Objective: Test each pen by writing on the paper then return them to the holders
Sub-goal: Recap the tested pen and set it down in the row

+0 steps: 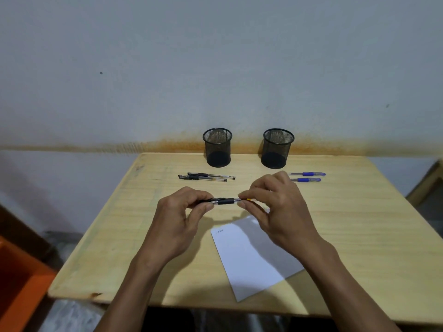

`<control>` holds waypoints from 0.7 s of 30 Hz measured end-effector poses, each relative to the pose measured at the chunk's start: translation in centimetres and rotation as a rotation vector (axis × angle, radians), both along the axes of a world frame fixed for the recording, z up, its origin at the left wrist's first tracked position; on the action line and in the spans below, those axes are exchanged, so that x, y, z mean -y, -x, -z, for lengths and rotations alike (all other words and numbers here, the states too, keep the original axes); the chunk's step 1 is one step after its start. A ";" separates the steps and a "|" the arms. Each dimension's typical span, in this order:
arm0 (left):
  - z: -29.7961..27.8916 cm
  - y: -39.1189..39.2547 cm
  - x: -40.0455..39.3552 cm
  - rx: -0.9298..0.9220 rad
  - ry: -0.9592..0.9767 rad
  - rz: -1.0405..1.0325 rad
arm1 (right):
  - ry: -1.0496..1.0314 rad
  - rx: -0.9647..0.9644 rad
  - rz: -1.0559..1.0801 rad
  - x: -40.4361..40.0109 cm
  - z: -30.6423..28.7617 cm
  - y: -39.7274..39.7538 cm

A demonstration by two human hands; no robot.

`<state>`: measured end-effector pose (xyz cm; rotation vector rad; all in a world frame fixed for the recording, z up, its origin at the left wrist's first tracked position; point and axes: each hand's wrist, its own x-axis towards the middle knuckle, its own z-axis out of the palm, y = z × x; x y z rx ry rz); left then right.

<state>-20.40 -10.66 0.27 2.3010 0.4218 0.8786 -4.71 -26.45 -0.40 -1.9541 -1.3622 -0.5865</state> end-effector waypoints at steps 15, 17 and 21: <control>8.6 -0.1 -3.5 -0.364 -0.064 -0.295 | 0.120 -0.602 0.552 -7.2 2.4 -3.3; 9.4 -0.1 -3.8 -0.396 -0.090 -0.308 | 0.197 -0.645 0.641 -8.7 2.8 -3.9; 9.9 0.0 -4.1 -0.364 -0.117 -0.305 | 0.305 -0.678 0.703 -10.3 4.2 -4.1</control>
